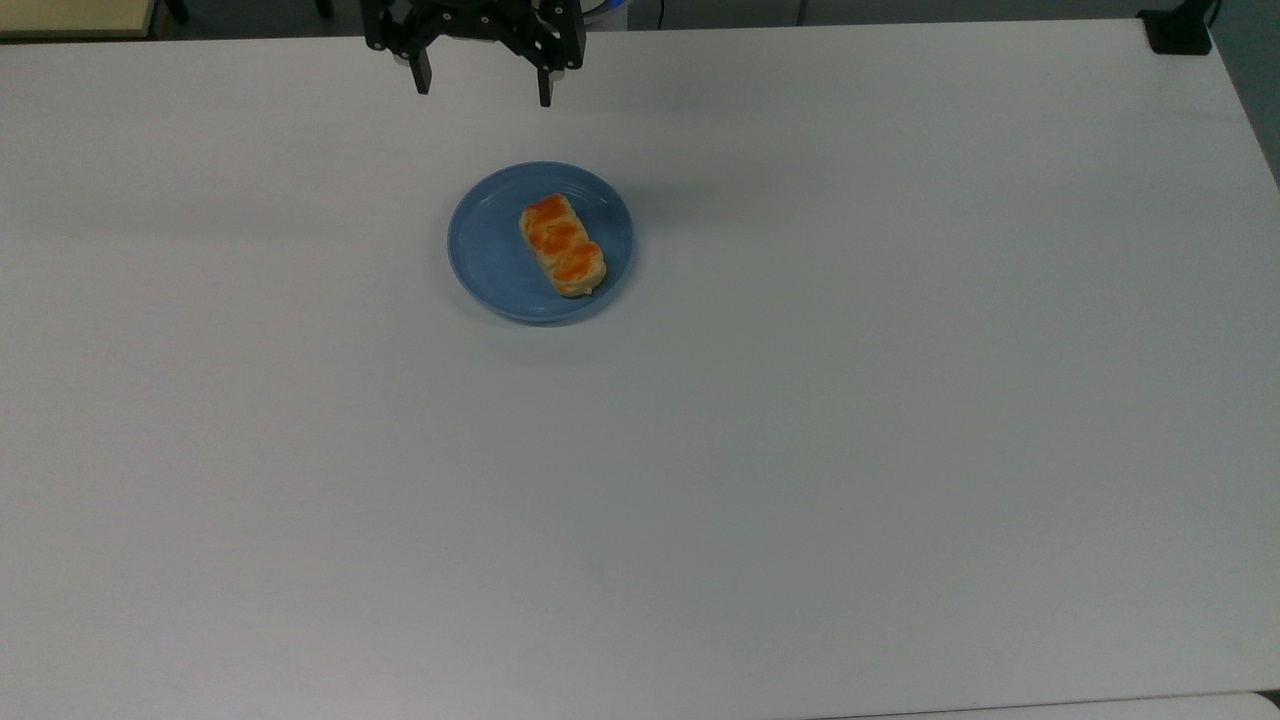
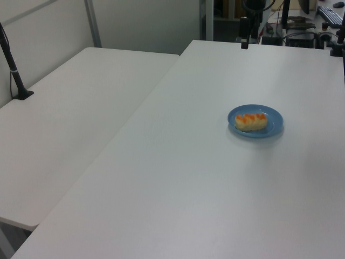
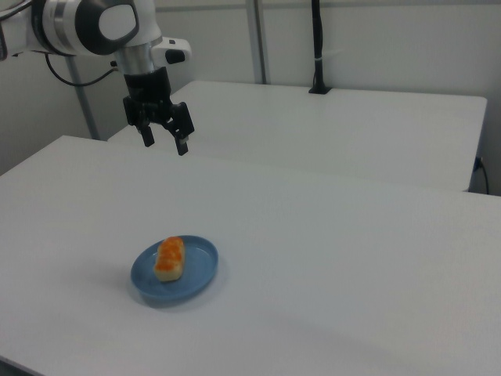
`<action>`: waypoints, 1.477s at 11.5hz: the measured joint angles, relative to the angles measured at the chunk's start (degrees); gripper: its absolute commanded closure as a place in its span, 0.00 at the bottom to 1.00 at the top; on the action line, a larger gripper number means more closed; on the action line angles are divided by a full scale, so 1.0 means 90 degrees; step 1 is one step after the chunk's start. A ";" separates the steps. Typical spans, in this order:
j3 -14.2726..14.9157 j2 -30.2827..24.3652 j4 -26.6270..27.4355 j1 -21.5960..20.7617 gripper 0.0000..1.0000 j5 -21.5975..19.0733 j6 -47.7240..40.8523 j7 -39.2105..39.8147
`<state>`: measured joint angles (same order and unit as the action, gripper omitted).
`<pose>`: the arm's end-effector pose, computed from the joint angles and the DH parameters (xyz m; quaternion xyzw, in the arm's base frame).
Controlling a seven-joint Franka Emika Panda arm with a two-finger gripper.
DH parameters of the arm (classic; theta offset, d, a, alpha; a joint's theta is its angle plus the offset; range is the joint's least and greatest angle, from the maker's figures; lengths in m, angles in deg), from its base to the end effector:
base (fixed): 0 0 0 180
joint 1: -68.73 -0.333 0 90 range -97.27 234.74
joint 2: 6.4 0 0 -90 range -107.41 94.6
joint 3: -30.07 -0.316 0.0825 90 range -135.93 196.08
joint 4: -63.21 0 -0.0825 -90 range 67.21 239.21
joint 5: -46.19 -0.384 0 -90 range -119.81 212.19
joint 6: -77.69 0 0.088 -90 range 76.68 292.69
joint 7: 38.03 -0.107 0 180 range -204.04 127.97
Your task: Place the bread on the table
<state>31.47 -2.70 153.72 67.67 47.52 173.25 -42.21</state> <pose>0.5822 -0.0053 0.5922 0.9991 -0.0384 0.0122 0.0120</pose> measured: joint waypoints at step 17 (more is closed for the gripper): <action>-0.0015 0.0007 0.0076 -0.0025 0.00 0.0000 -0.0420 0.1102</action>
<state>31.34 -2.64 154.40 67.44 47.52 169.47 -32.29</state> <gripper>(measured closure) 0.000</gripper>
